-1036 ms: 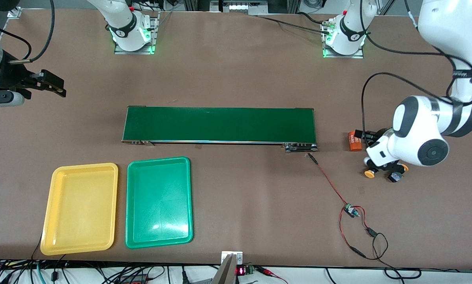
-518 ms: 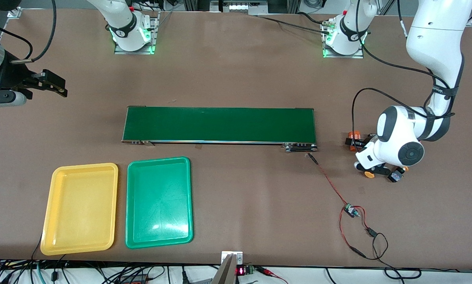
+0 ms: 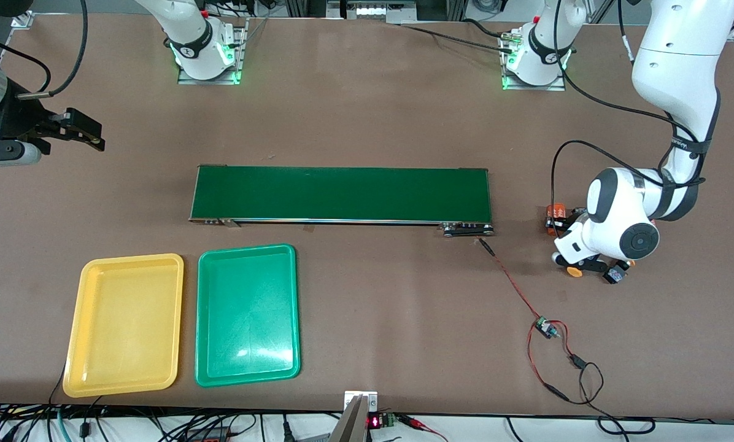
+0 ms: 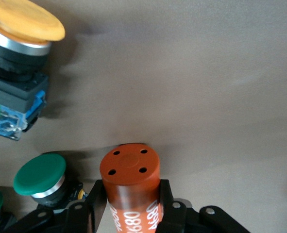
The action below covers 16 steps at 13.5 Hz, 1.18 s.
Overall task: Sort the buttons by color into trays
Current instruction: 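Carry the orange cylinder onto the green conveyor belt and release it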
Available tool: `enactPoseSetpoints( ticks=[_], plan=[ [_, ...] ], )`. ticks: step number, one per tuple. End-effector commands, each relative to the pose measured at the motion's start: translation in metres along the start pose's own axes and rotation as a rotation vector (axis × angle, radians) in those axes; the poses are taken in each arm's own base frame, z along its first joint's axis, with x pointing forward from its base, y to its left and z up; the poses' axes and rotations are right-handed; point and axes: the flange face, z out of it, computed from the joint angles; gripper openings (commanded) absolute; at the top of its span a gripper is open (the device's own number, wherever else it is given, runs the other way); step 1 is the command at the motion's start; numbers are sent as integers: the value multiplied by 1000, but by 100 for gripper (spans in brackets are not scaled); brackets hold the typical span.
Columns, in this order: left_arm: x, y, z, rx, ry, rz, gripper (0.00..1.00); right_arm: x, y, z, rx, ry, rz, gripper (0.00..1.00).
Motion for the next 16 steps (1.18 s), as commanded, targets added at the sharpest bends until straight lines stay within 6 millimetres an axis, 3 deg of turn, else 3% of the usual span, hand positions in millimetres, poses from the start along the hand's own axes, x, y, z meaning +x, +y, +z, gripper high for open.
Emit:
enactPoseSetpoints(
  ticks=[1, 3, 6, 7, 9, 12, 14, 16],
  plan=[
    [-10, 25, -49, 18, -18, 127, 23, -3, -2, -5, 0, 9, -2, 100],
    [-14, 87, -93, 5, -56, 376, 22, -4, -2, -6, 0, 10, -2, 100],
    [-25, 170, -118, -4, -47, 549, 17, -3, -2, -5, 0, 9, -2, 100],
    [-29, 204, -113, -4, -51, 656, 13, -4, -2, -6, 0, 10, -2, 100],
    [-34, 241, -107, 17, -41, 840, 13, -3, -2, -5, 0, 10, -2, 100],
    [-38, 282, -90, 59, -25, 1096, 13, -3, -2, -5, 0, 10, -2, 100],
    [-46, 311, -72, 196, -56, 1206, 13, -3, -2, -5, 0, 10, -2, 100],
    [-48, 321, -61, 275, -66, 1304, 13, -3, -2, -5, 0, 12, -2, 100]
  ],
)
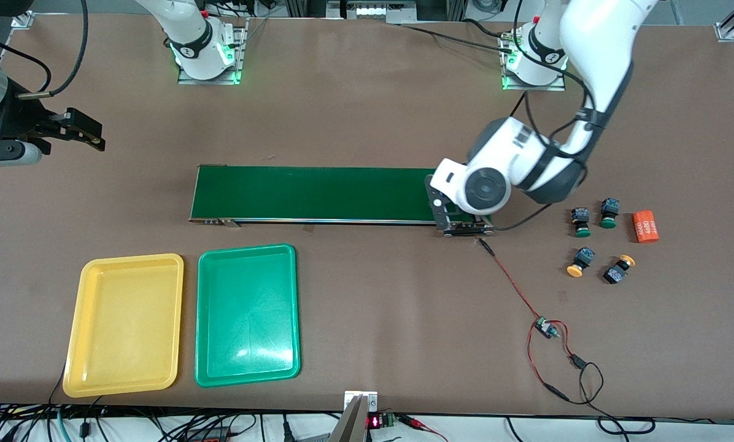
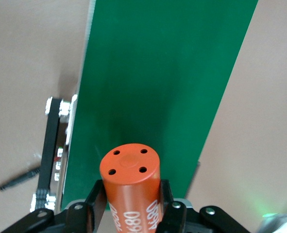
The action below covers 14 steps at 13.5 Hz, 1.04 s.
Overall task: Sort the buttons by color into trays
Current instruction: 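Carry the orange cylinder onto the green conveyor belt and release it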
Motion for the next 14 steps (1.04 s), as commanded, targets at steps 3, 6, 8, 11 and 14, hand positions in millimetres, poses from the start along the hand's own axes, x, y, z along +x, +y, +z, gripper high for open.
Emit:
enactPoseSetpoints(
  ticks=[3, 6, 8, 11, 14],
  plan=[
    [8, 11, 9, 56, -46, 161, 65, -3, -2, -5, 2, 11, -1, 100],
    [6, 12, 0, 59, -43, 139, 100, -3, -2, -5, 2, 11, -1, 100],
    [-6, 14, -26, 66, -51, 90, 100, -3, -2, -5, 2, 11, -1, 100],
    [-53, 4, -78, 49, -91, -316, 100, -3, -2, -5, 2, 11, -1, 100],
    [-112, -43, -109, 49, -27, -598, 100, -4, -2, -6, 2, 13, -1, 100]
  ],
)
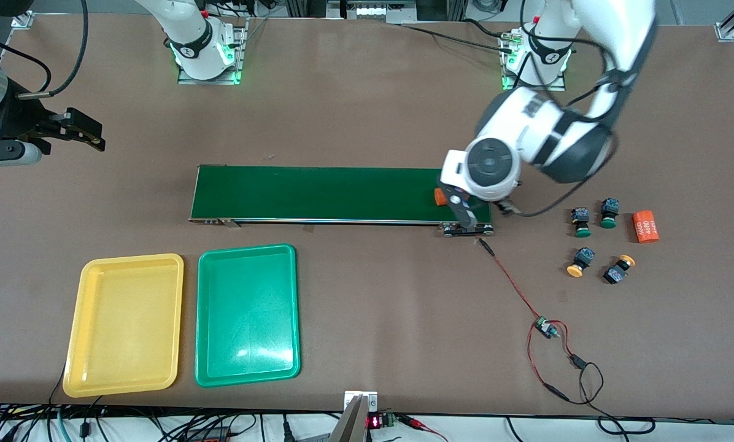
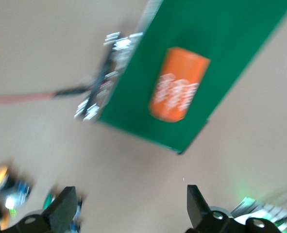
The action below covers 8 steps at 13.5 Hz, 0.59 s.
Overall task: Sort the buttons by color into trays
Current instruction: 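Carry the orange cylinder onto the green conveyor belt and release it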
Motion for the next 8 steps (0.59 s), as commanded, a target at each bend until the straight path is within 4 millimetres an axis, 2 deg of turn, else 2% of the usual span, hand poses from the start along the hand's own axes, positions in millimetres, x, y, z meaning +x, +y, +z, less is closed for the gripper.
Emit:
enactPoseSetpoints(
  ticks=[1, 2, 4, 5, 6, 8],
  plan=[
    [-25, -60, -7, -29, 31, -176, 100, -3, -2, -5, 2, 11, 0, 100],
    [-33, -82, -10, -27, 47, -206, 100, -3, -2, -5, 2, 11, 0, 100],
    [-54, -145, 14, -82, 66, -304, 100, -3, -2, -5, 2, 11, 0, 100],
    [-60, -176, 20, -95, 99, -334, 100, -3, -2, -5, 2, 11, 0, 100],
    [-66, -199, 30, -114, 113, -361, 100, -3, -2, -5, 2, 11, 0, 100],
    [-68, -231, 59, -106, 123, -405, 100, -3, -2, -5, 2, 11, 0, 100]
  ],
)
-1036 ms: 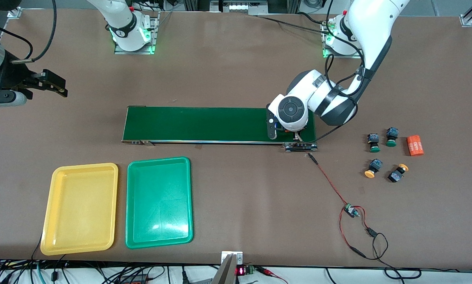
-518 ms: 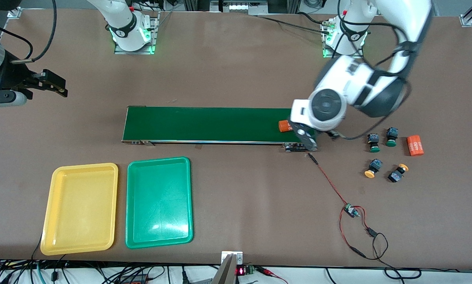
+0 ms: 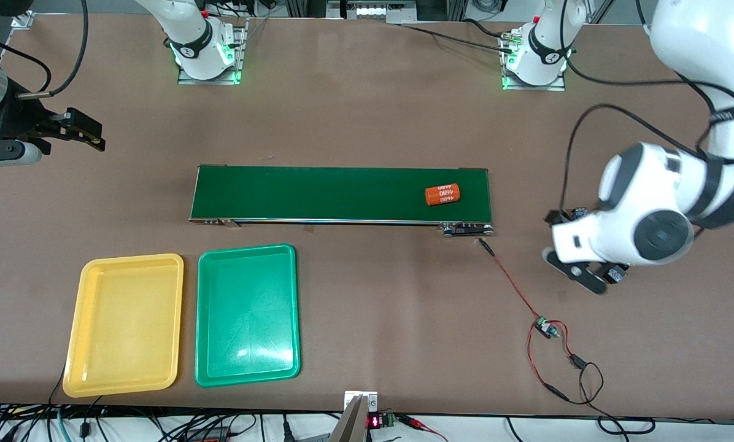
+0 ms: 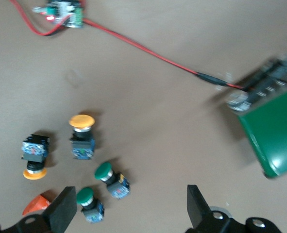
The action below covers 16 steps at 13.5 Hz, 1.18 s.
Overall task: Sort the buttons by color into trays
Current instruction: 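Return to the buttons and grasp a yellow-capped button with the left gripper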
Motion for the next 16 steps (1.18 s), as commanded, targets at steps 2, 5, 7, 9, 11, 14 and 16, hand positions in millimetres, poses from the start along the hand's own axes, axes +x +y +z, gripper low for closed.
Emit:
enactPoseSetpoints(
  ticks=[2, 5, 7, 9, 11, 14, 16],
  plan=[
    [23, -50, 44, 63, 44, -38, 100, -3, -1, -5, 2, 10, 0, 100],
    [20, -52, 90, 45, -20, 37, 100, -3, -2, -5, 0, 12, -2, 100],
    [16, -58, 111, 72, -22, 117, 100, -3, -3, -5, 0, 15, -3, 100],
    [-5, -64, 151, 47, -28, 113, 100, -2, -3, -6, 0, 21, -3, 100],
    [-17, -62, 166, 74, 12, 121, 100, -2, -2, -6, 0, 26, -2, 100],
    [-23, -68, 170, 107, 30, 124, 100, -1, -2, -6, 0, 24, -2, 100],
    [-22, -70, 172, 140, 34, 145, 97, -1, -2, -5, 0, 24, -2, 100]
  ],
)
